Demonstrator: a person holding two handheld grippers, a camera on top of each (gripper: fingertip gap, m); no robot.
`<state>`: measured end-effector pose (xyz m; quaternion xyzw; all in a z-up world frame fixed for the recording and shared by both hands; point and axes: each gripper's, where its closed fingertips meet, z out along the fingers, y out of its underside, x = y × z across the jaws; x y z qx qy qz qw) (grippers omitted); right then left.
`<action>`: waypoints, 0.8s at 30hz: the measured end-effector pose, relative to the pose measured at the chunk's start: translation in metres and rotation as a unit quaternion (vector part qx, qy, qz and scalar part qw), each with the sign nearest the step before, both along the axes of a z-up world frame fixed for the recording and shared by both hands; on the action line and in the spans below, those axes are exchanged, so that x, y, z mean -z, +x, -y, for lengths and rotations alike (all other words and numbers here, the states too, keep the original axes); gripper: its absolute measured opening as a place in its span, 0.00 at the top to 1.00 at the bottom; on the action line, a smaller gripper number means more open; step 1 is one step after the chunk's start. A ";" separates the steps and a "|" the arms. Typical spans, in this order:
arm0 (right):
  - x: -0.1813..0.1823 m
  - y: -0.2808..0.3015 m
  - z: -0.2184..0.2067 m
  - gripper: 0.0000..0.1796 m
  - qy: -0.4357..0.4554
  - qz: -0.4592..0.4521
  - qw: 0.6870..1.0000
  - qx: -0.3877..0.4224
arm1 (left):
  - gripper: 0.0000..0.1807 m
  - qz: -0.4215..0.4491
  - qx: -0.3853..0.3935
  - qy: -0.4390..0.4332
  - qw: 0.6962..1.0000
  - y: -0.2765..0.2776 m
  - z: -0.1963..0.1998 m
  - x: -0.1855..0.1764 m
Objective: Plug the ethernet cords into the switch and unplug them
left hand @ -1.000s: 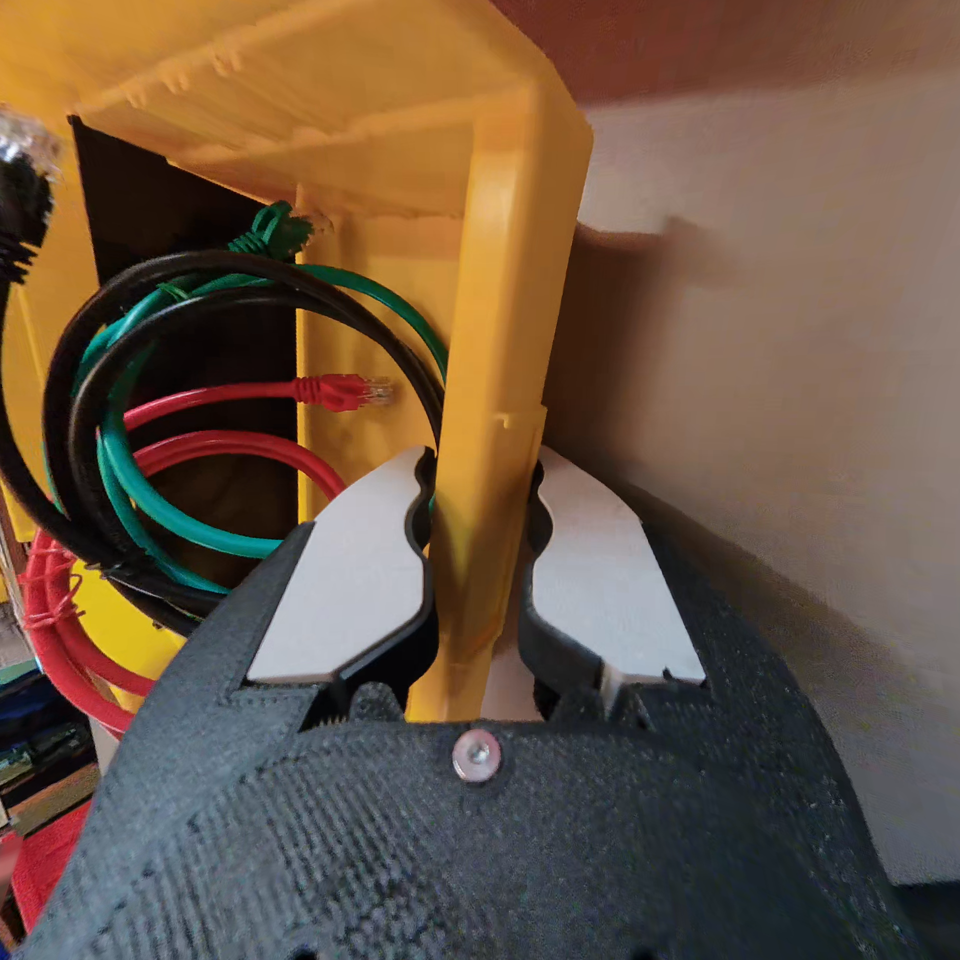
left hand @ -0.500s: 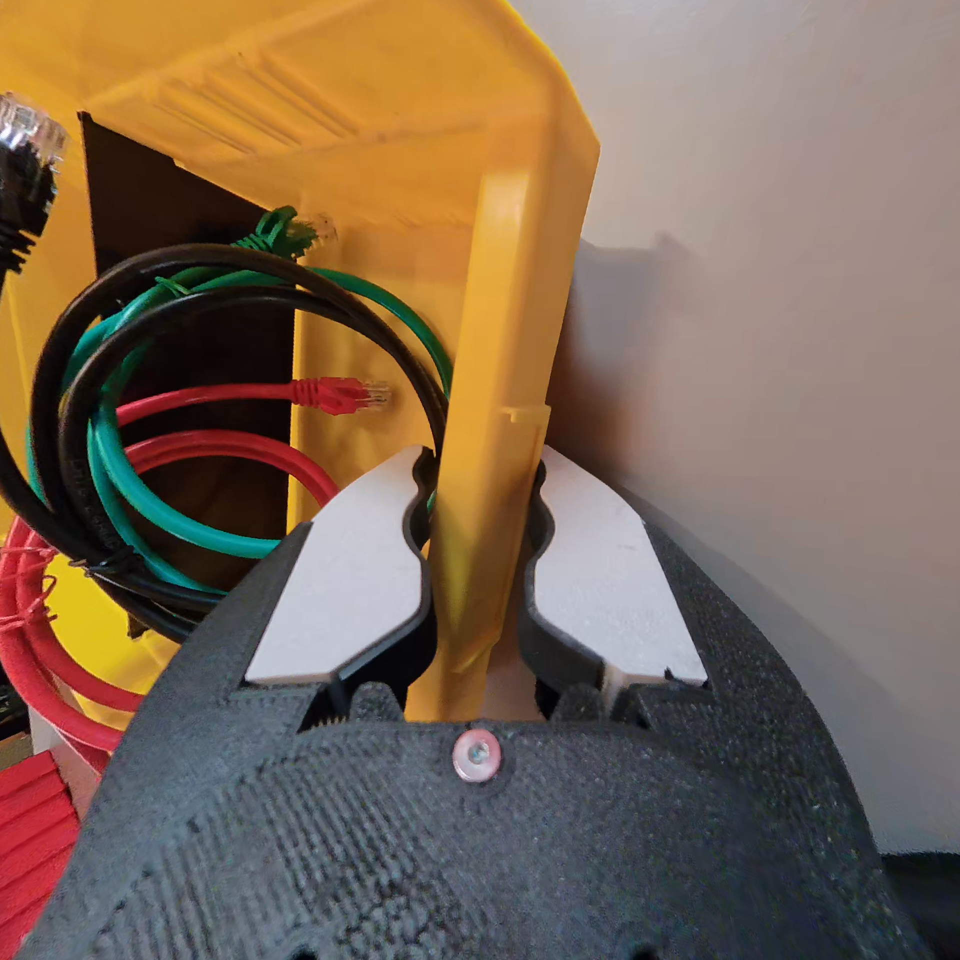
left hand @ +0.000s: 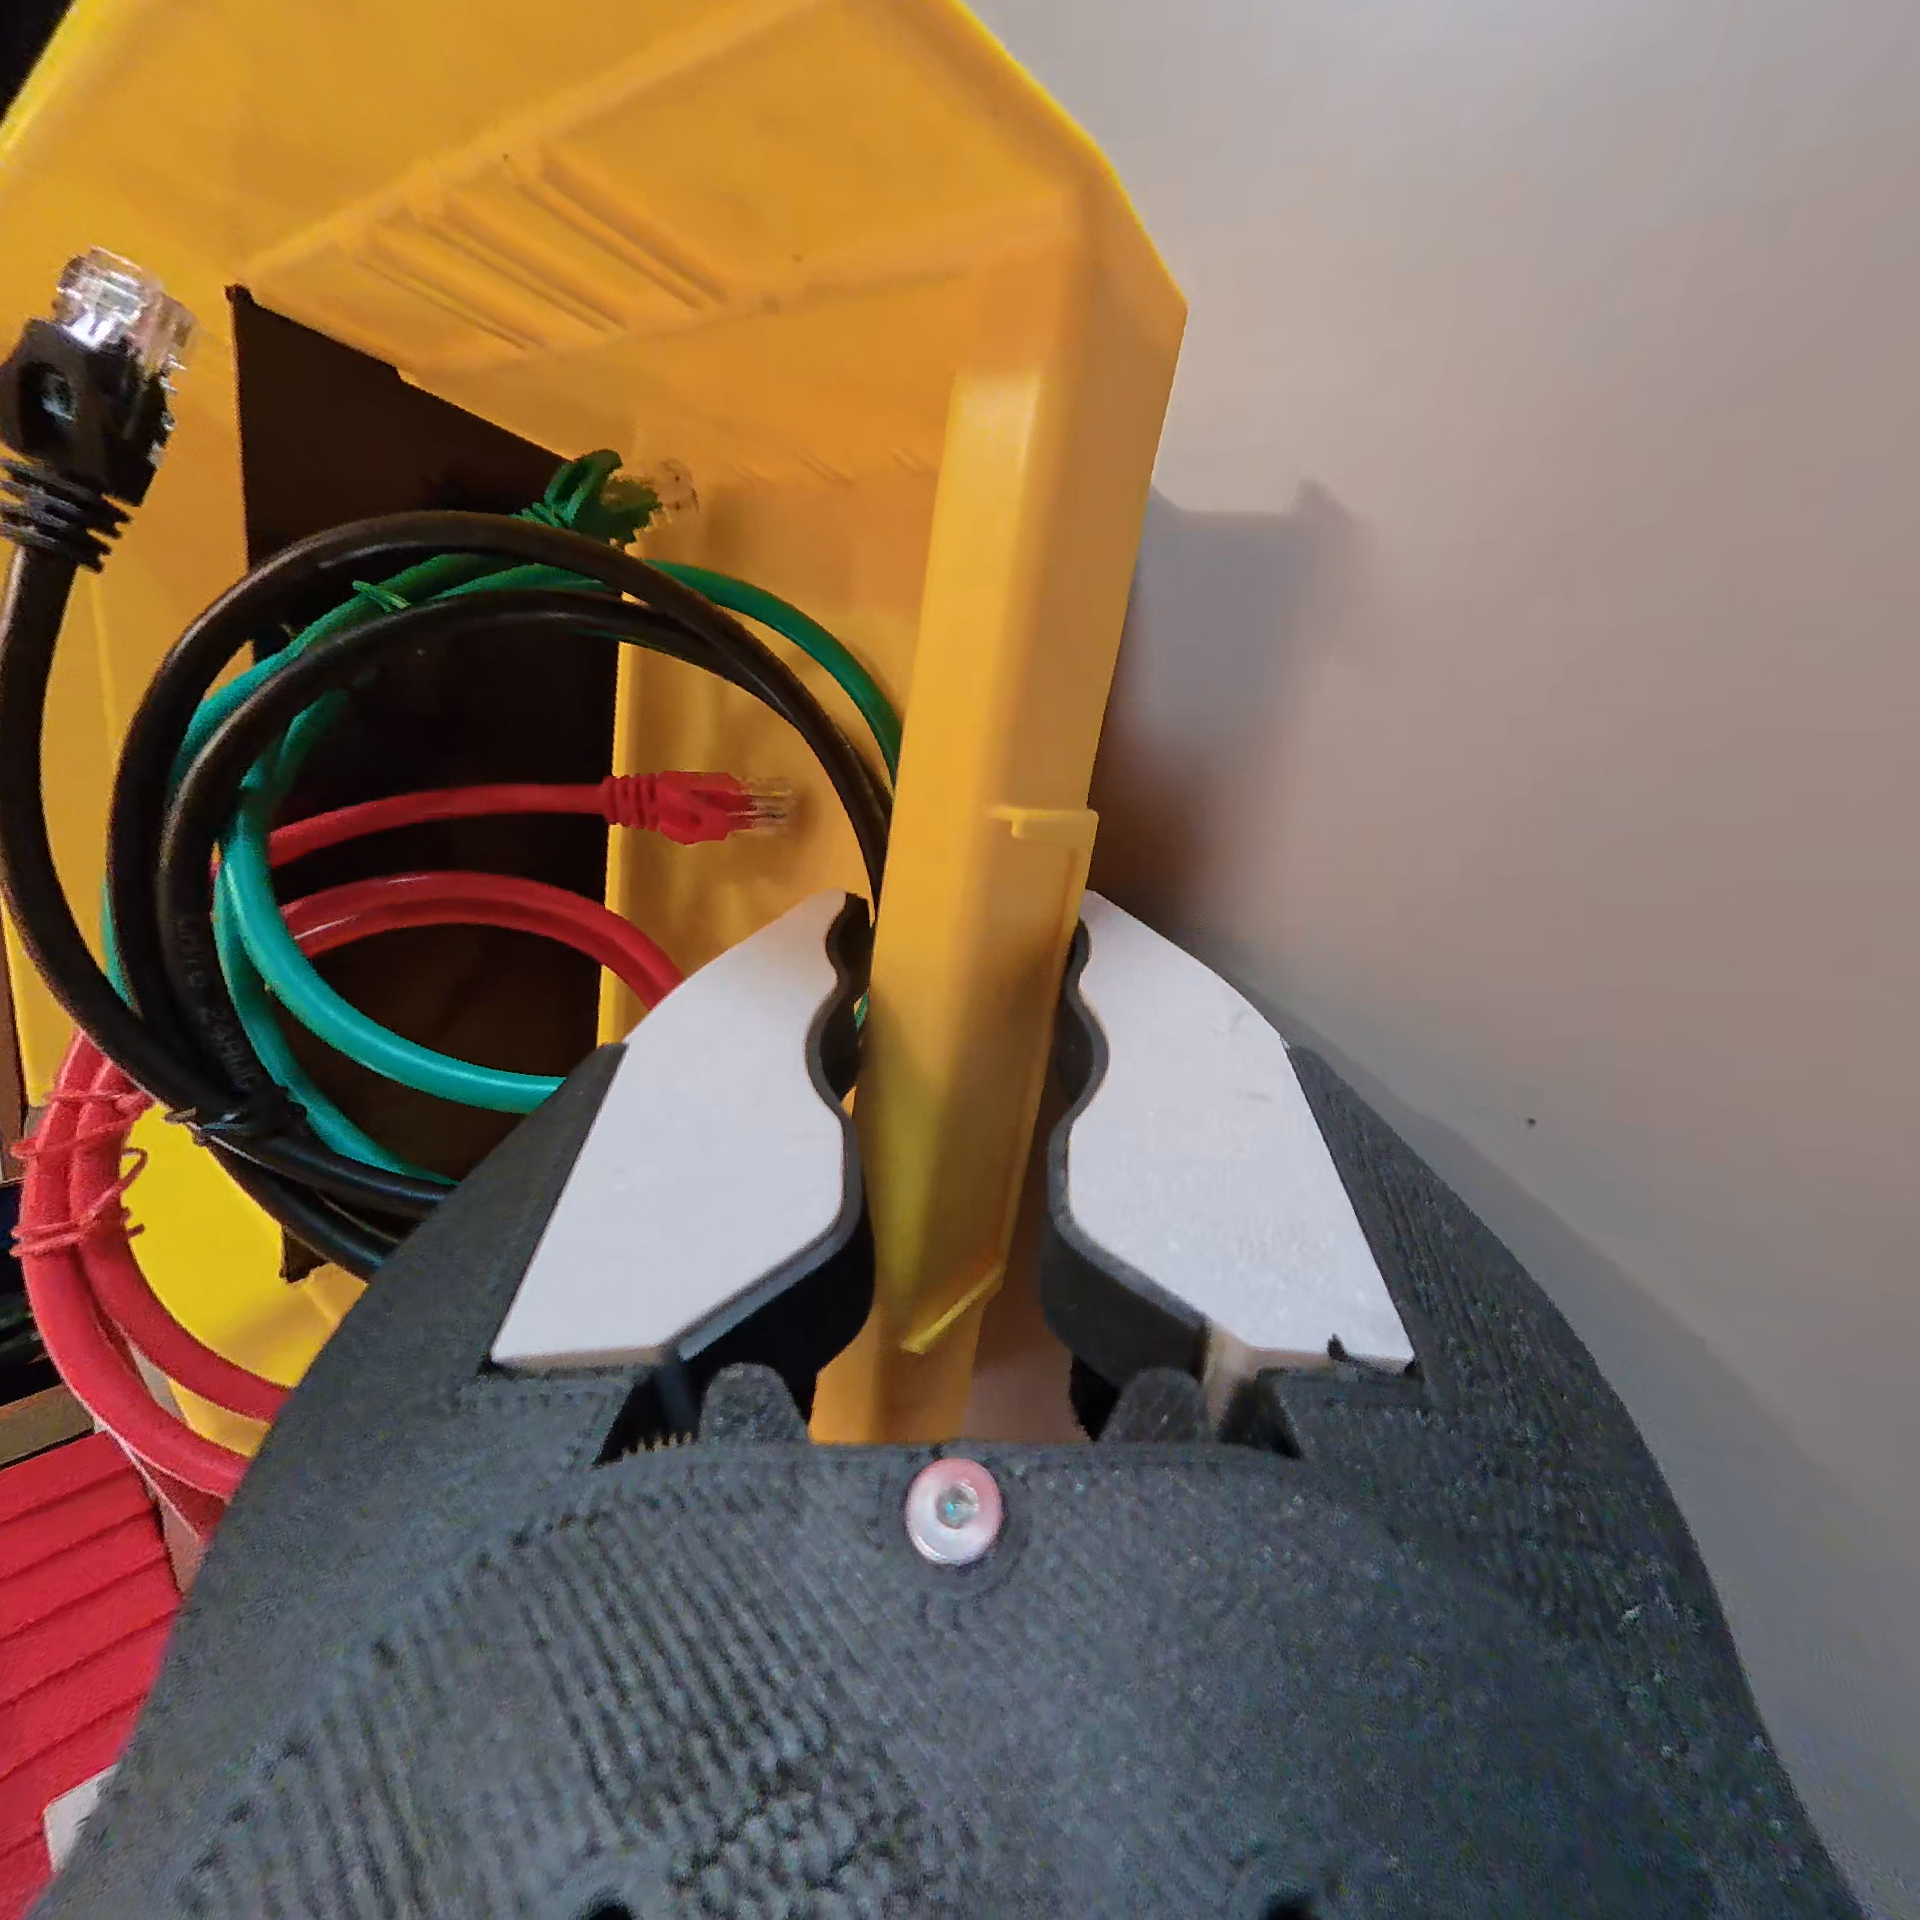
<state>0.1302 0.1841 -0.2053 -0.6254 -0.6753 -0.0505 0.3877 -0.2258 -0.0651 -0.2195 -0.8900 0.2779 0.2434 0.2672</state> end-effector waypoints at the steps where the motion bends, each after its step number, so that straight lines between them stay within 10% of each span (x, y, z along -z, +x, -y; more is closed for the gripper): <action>1: 0.000 0.000 -0.001 0.81 0.002 -0.001 1.000 0.000 | 0.80 0.001 -0.001 0.002 1.000 -0.002 -0.001 0.000; 13: -0.014 -0.006 0.008 0.78 -0.002 -0.062 0.998 -0.008 | 0.76 -0.010 -0.013 0.024 1.000 -0.010 0.002 -0.005; 24: -0.091 -0.018 0.052 0.76 -0.073 -0.302 0.949 -0.055 | 0.76 0.148 -0.024 0.189 0.971 -0.019 0.005 -0.126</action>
